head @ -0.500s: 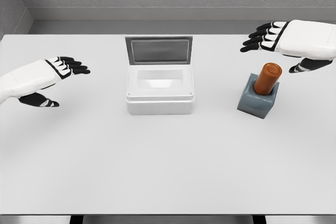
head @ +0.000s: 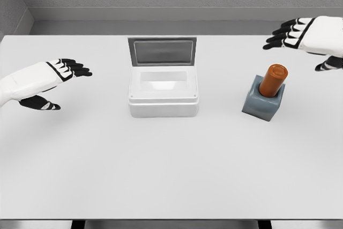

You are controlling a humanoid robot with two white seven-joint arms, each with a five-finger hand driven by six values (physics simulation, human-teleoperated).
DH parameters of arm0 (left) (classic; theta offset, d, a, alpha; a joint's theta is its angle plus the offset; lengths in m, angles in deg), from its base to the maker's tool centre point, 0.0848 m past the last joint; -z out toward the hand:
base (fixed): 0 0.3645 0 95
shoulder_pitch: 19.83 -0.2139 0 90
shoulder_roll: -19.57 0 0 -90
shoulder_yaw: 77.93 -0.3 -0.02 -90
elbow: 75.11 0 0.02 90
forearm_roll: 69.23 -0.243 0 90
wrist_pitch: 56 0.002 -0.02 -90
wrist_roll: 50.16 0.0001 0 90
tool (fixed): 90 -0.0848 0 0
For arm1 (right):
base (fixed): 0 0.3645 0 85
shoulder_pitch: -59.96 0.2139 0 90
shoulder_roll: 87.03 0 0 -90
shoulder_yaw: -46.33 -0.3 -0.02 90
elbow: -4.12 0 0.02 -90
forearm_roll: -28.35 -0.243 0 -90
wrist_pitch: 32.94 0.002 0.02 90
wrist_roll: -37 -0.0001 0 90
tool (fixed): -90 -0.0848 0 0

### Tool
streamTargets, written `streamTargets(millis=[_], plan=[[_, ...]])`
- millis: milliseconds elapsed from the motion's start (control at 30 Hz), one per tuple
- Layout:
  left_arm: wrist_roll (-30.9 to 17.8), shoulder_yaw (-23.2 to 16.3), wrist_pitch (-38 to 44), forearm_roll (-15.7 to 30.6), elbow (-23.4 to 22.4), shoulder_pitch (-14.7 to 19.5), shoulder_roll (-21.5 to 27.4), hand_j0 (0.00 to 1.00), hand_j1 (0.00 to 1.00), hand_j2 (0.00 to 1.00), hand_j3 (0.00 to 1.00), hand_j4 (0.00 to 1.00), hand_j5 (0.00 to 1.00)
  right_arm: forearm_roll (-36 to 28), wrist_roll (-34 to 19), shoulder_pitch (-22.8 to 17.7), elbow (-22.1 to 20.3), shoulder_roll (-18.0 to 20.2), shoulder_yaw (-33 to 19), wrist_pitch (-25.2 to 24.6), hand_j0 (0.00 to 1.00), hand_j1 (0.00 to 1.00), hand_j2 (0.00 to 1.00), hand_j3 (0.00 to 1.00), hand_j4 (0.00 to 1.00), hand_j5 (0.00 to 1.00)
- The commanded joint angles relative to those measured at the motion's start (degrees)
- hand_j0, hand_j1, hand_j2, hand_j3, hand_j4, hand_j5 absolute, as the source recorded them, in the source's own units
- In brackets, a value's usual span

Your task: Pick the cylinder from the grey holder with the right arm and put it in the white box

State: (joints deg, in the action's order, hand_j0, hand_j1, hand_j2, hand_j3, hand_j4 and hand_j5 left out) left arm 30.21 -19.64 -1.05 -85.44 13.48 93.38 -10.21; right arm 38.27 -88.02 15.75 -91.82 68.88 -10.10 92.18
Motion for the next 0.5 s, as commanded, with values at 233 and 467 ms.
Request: streamTargets(millis=[233,467], plan=[[-0.13,0.16,0.05,0.39,-6.76,0.26,0.42,1.0,1.0,1.0,1.0,1.0,1.0,3.61,0.02,3.08,1.36,-4.39,9.66,-0.12,1.0,1.0,1.0,1.0,1.0,1.0],[-0.13,0.42,0.05,0.39,-7.81,0.61,0.42,1.0,1.0,1.0,1.0,1.0,1.0,5.89,0.02,2.73,6.11,-8.43,11.77,-0.12,1.0,1.0,1.0,1.0,1.0,1.0]])
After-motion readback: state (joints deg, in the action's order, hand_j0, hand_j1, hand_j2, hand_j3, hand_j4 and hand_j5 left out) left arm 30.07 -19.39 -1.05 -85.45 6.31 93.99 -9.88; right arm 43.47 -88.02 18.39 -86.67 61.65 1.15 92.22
